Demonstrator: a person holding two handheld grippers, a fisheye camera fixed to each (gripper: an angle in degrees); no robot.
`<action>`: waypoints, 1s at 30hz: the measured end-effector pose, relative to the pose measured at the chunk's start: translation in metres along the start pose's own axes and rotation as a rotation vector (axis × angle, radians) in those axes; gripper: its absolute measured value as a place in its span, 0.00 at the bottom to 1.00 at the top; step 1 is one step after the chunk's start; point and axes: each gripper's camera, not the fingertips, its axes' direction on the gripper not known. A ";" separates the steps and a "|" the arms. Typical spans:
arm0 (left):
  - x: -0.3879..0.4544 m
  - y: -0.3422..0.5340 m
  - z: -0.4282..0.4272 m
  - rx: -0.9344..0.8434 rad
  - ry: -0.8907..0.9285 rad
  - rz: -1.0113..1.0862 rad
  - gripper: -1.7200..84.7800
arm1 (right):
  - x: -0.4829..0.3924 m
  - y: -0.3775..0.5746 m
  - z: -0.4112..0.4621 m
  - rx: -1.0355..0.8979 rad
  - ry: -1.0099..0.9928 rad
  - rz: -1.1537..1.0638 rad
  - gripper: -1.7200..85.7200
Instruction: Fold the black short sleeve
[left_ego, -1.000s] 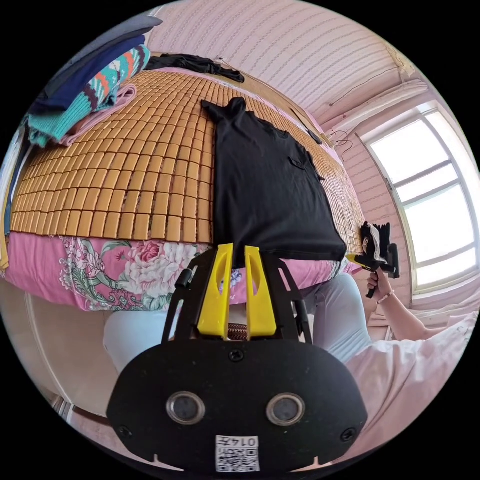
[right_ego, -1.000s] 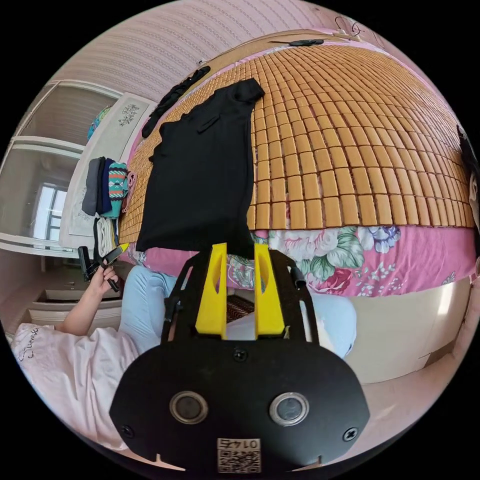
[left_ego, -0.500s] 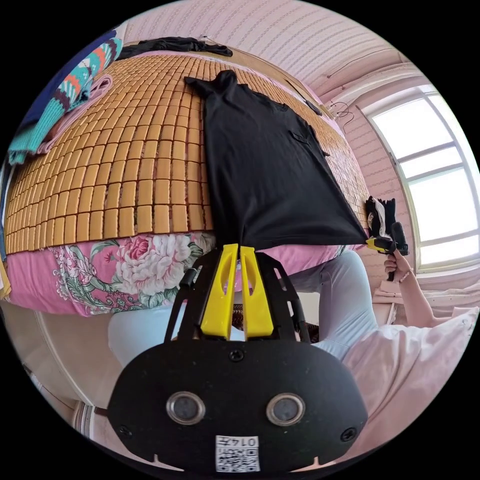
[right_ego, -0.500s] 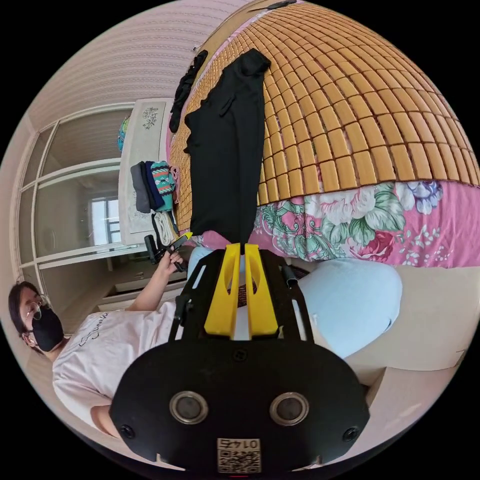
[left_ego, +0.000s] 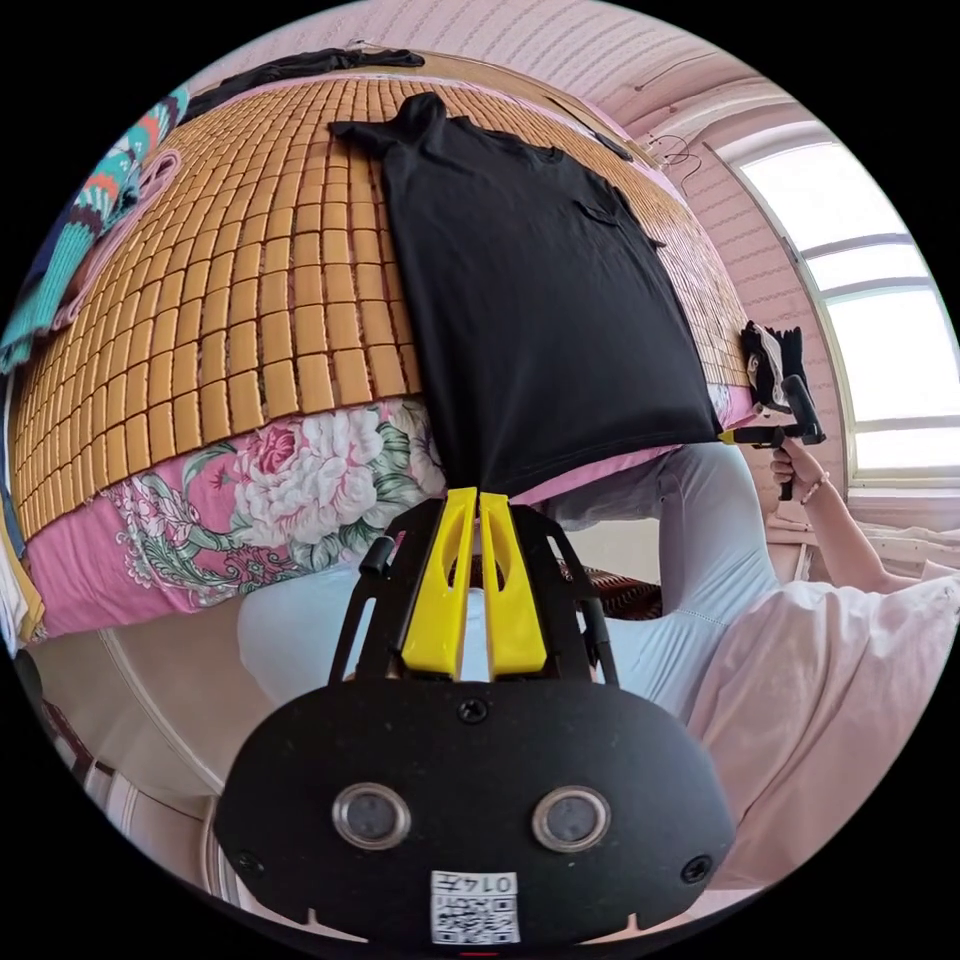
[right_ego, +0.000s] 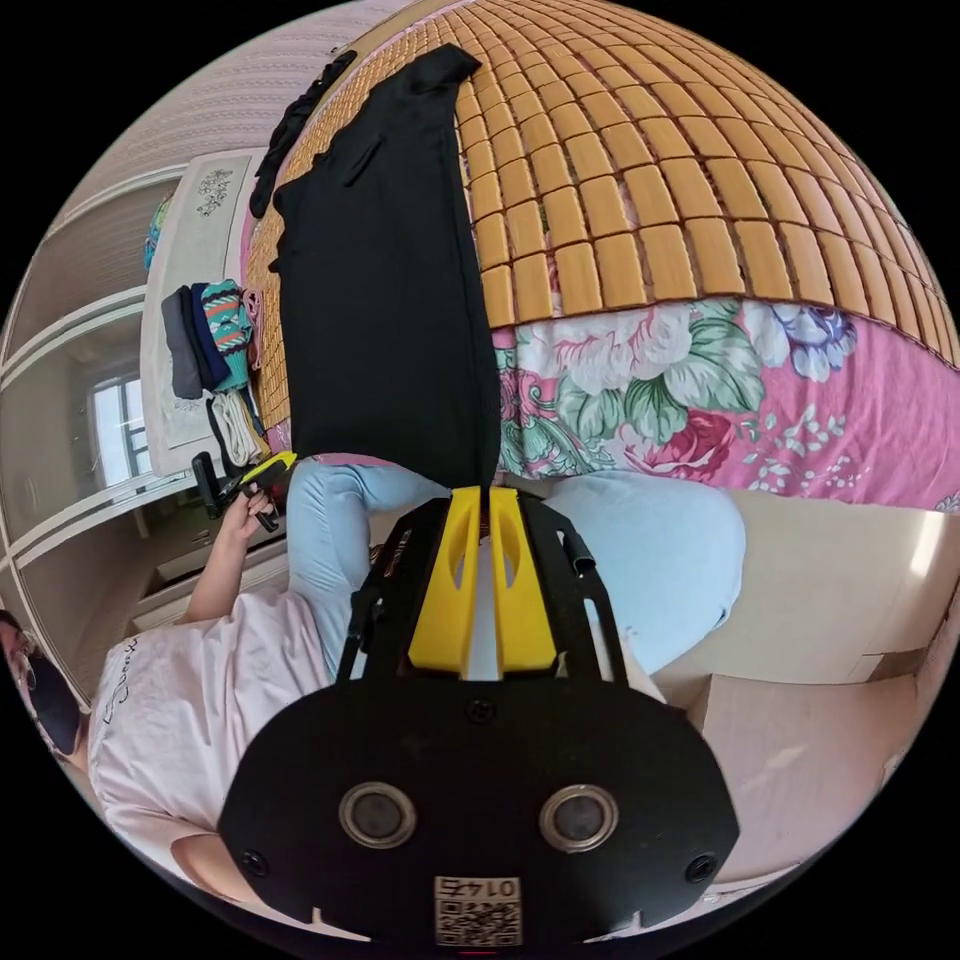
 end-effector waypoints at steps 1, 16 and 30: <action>0.001 0.000 0.002 -0.010 0.006 0.007 0.01 | -0.001 0.000 0.001 -0.002 0.008 -0.002 0.03; -0.006 0.034 -0.003 0.184 0.076 -0.152 0.01 | -0.024 0.032 -0.005 0.128 0.150 -0.028 0.04; 0.078 0.029 0.005 0.323 -0.060 0.024 0.01 | -0.086 0.050 -0.019 0.370 0.292 -0.243 0.07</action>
